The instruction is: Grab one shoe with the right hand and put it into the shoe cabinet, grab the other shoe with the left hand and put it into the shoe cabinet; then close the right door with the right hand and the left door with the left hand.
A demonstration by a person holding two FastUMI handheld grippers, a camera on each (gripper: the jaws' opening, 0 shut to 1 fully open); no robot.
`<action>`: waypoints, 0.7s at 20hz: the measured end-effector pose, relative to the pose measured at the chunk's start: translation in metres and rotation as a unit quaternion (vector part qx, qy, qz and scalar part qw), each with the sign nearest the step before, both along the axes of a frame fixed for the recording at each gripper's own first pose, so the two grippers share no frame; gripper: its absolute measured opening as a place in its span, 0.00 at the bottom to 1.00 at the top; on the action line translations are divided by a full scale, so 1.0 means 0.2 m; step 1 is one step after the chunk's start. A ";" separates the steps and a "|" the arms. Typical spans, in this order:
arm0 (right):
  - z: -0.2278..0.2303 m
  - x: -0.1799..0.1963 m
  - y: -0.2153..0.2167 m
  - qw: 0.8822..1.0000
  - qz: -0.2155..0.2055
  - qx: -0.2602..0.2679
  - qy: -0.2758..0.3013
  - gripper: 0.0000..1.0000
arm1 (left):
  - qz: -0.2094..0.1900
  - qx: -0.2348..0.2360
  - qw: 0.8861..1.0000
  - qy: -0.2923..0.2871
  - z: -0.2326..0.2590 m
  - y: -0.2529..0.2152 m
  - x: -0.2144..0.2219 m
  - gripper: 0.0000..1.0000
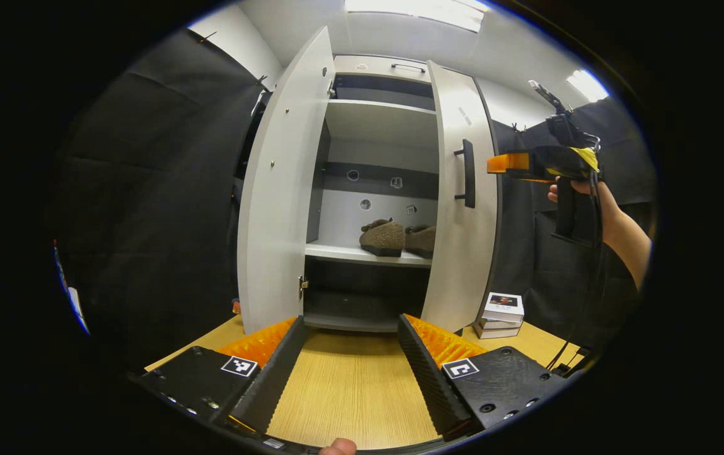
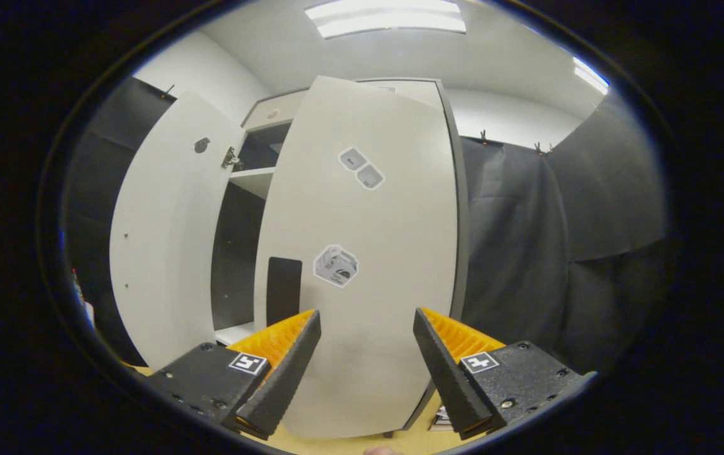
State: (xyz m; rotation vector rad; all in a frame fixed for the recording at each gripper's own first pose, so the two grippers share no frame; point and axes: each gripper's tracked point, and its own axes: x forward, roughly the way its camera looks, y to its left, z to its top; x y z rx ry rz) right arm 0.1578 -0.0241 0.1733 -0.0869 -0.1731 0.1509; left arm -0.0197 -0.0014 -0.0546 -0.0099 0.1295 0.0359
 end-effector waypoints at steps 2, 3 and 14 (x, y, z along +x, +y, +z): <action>-0.05 -0.11 0.02 1.000 -0.002 0.004 -0.001 0.97 | -0.007 -0.002 1.000 -0.002 0.02 -0.01 0.00 0.90; -0.08 -0.16 0.03 1.000 -0.004 0.007 -0.002 0.96 | -0.010 -0.002 1.000 -0.004 0.03 -0.01 0.01 0.90; -0.61 -0.55 0.09 0.999 -0.030 0.018 0.037 0.97 | -0.041 -0.006 0.999 -0.007 0.06 -0.12 0.01 0.90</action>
